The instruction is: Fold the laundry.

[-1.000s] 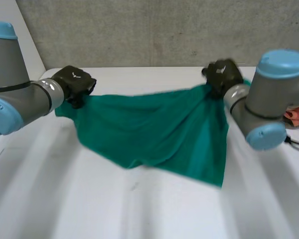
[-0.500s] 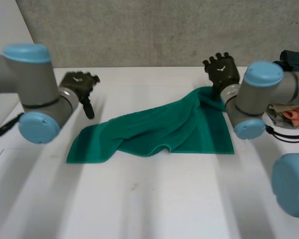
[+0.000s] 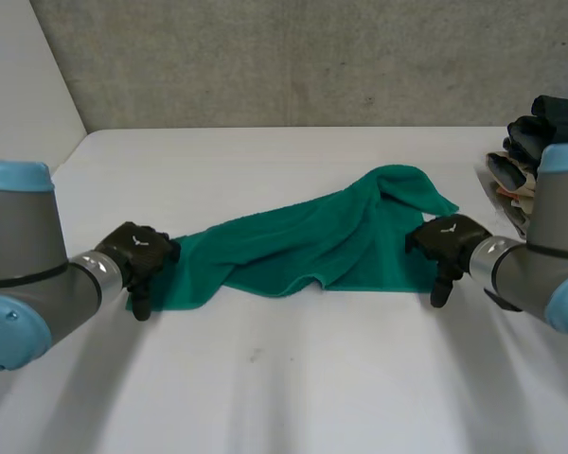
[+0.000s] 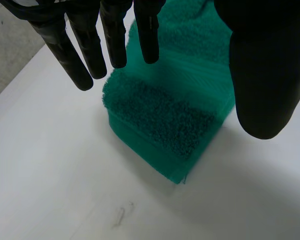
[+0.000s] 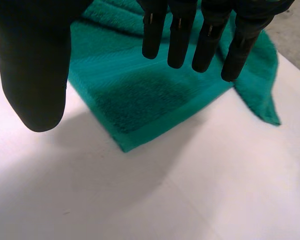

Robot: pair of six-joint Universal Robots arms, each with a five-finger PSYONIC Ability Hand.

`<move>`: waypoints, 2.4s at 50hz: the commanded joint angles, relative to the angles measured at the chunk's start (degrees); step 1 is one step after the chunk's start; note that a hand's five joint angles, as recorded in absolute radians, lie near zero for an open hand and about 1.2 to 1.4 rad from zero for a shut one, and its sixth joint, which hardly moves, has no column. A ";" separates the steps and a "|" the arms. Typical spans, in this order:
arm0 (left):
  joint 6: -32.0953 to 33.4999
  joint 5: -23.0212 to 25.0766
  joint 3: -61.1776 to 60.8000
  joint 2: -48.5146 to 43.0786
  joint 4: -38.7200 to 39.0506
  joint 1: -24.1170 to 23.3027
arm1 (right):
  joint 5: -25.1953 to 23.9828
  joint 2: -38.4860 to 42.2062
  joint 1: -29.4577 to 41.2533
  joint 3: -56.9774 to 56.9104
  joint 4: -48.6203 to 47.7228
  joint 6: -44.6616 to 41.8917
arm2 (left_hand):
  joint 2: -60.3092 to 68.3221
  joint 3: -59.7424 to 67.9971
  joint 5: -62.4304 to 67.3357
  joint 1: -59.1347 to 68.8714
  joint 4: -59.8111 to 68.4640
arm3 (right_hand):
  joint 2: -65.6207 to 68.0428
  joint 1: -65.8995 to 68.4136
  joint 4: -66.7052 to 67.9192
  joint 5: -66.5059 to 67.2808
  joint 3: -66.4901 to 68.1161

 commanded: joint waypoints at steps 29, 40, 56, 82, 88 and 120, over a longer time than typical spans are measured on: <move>0.78 -2.92 1.72 -5.68 7.30 0.35 | 2.92 10.02 2.59 -8.63 -20.20 1.14 | 2.92 2.89 2.76 2.80 2.79 | 56.74 56.03 55.90 55.59 56.22; 4.55 -3.01 5.50 -10.25 7.39 0.09 | 1.08 -5.07 1.46 -1.08 -9.66 6.58 | 9.30 9.27 9.15 9.18 9.18 | 56.74 56.03 55.90 55.59 56.22; 6.40 -0.90 10.77 -14.12 10.29 -0.70 | -0.86 -10.99 -2.24 5.61 -2.97 1.41 | 59.59 59.56 59.43 59.47 59.46 | 56.74 56.03 55.90 55.59 56.22; 6.40 2.26 11.30 -13.15 8.62 0.18 | -0.86 -9.05 -2.42 9.13 -2.97 -0.62 | 17.71 17.68 17.55 17.59 17.58 | 56.74 56.03 55.90 55.59 56.22; 8.69 2.53 11.48 -13.16 9.06 0.09 | -0.68 -9.05 -2.33 9.48 -3.06 -0.88 | 59.49 59.46 59.34 59.37 59.37 | 56.74 56.03 55.90 55.59 56.22; -12.66 7.89 3.57 24.21 -12.56 10.29 | -2.53 -29.01 -14.11 4.20 25.51 -18.19 | 59.59 59.56 59.43 59.47 59.46 | 56.74 56.03 55.90 55.59 56.22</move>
